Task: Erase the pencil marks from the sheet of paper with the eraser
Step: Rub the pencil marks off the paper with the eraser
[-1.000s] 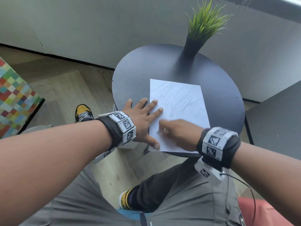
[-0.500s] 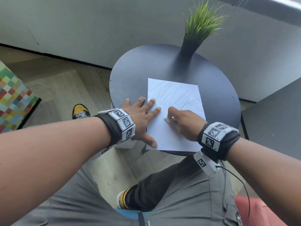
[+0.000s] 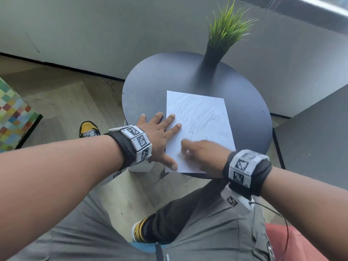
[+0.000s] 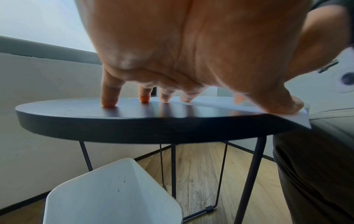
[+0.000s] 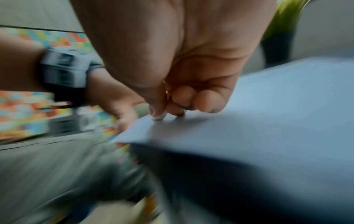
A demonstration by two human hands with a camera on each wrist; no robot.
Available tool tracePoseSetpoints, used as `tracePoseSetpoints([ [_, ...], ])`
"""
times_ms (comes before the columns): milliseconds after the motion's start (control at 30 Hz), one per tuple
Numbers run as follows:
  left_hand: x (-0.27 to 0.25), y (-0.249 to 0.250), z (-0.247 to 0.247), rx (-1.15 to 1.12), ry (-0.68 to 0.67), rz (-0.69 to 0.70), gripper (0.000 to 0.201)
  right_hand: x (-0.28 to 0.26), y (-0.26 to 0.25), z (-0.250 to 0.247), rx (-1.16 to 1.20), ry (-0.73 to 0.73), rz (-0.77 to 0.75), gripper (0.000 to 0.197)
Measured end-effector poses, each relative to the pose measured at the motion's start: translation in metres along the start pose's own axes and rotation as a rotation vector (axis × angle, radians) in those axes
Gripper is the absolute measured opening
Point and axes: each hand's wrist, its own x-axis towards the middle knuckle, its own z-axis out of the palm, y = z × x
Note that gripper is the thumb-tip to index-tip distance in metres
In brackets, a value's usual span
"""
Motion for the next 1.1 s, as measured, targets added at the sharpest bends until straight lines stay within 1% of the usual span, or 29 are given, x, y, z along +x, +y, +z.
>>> tracePoseSetpoints([
  [67, 0.0, -0.001, 0.0, -0.009, 0.006, 0.002, 0.132, 0.009, 0.022, -0.014, 0.06, 0.147, 0.197, 0.026],
  [100, 0.0, -0.001, 0.001, -0.012, 0.007, 0.003, 0.132, 0.011, 0.026, -0.014, 0.066, 0.187, 0.235, 0.026],
  [133, -0.001, -0.001, 0.002, -0.016, 0.007, 0.002, 0.132, 0.009, 0.022, -0.012, 0.039, 0.189, 0.207, 0.024],
  [167, -0.001, -0.001, 0.002, -0.02, 0.008, 0.0, 0.131, 0.008, 0.014, -0.007, 0.003, 0.157, 0.141, 0.021],
  [233, -0.002, -0.002, 0.004, -0.023, 0.009, -0.002, 0.131, 0.0, -0.009, 0.005, -0.034, 0.037, -0.027, 0.018],
  [267, -0.001, -0.002, 0.003, -0.025, 0.008, -0.003, 0.13, -0.001, -0.011, 0.007, -0.037, -0.002, -0.056, 0.017],
  [300, -0.001, -0.002, 0.003, -0.029, 0.008, -0.003, 0.13, 0.001, -0.007, 0.005, -0.027, 0.015, -0.04, 0.018],
  [367, 0.0, -0.002, 0.003, -0.038, 0.019, 0.0, 0.13, 0.01, 0.012, -0.004, 0.052, 0.128, 0.127, 0.025],
  [433, 0.0, -0.003, 0.004, -0.051, 0.03, 0.003, 0.129, 0.015, 0.033, -0.013, 0.158, 0.21, 0.304, 0.027],
  [467, 0.0, -0.003, 0.005, -0.059, 0.034, 0.003, 0.128, 0.017, 0.041, -0.015, 0.205, 0.236, 0.367, 0.026],
  [500, -0.001, -0.003, 0.005, -0.067, 0.036, 0.001, 0.127, 0.018, 0.048, -0.015, 0.233, 0.252, 0.398, 0.025],
  [633, 0.001, 0.002, 0.001, -0.139, 0.017, -0.026, 0.126, 0.021, 0.053, -0.01, 0.252, 0.297, 0.384, 0.023],
  [767, 0.002, 0.012, 0.001, -0.191, 0.053, -0.071, 0.121, 0.022, 0.055, -0.007, 0.27, 0.316, 0.39, 0.023],
  [867, 0.002, 0.017, 0.006, -0.186, 0.061, -0.085, 0.128, 0.02, 0.054, -0.008, 0.268, 0.292, 0.38, 0.024],
  [967, 0.002, 0.019, 0.005, -0.191, 0.054, -0.096, 0.128, 0.018, 0.05, -0.009, 0.283, 0.242, 0.345, 0.023],
  [1033, 0.002, 0.019, 0.0, -0.203, 0.031, -0.098, 0.125, 0.015, 0.044, -0.009, 0.276, 0.203, 0.296, 0.023],
  [1100, 0.002, 0.018, -0.005, -0.215, 0.0, -0.098, 0.121, 0.011, 0.036, -0.007, 0.219, 0.148, 0.21, 0.023],
])
